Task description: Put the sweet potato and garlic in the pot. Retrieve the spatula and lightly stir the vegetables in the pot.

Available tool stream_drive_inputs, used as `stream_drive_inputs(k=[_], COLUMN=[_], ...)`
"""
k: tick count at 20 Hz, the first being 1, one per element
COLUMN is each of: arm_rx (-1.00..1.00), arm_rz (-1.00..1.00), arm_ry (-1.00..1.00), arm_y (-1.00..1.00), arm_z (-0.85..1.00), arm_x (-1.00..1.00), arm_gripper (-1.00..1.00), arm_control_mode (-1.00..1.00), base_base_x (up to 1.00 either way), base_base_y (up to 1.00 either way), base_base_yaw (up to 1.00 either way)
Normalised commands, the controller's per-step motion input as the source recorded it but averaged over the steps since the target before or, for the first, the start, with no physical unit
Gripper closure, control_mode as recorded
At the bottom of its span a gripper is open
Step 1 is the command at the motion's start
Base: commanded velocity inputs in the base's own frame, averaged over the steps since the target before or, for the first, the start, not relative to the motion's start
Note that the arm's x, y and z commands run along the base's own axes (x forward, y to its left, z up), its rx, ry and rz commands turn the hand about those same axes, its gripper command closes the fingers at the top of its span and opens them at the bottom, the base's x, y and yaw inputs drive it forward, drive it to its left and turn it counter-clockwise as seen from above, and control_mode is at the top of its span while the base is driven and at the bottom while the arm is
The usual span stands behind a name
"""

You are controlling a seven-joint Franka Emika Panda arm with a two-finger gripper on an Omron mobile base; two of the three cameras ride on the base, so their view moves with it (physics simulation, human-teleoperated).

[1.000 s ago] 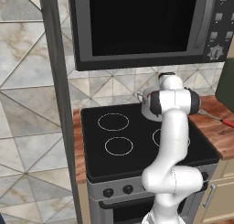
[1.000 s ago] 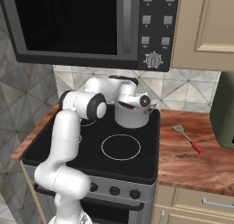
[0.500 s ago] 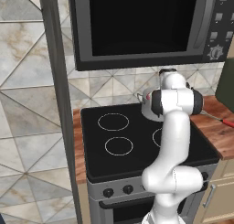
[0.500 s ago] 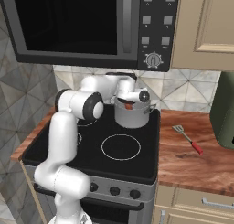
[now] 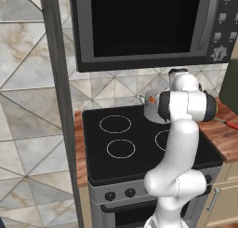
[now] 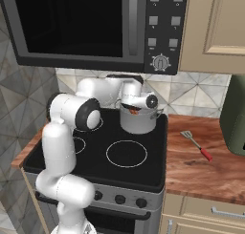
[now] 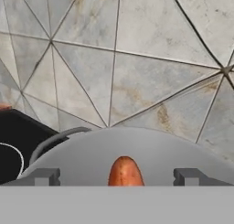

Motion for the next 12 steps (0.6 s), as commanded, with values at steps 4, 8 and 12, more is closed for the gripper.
stream_drive_inputs(k=[4,8,12], arm_rx=[0.0,0.0,0.0], arm_rz=[0.0,0.0,-0.01], arm_ry=[0.0,0.03,0.06], arm_y=[0.0,-0.04,-0.1], arm_z=[0.26,0.35,0.36], arm_x=[-0.76,-0.66,-0.72], arm_gripper=[-1.0,-1.0,-1.0], arm_control_mode=[-1.0,-1.0,-1.0], base_base_x=[0.0,0.0,0.0], base_base_y=[0.0,0.0,0.0], base_base_yaw=[0.0,0.0,0.0])
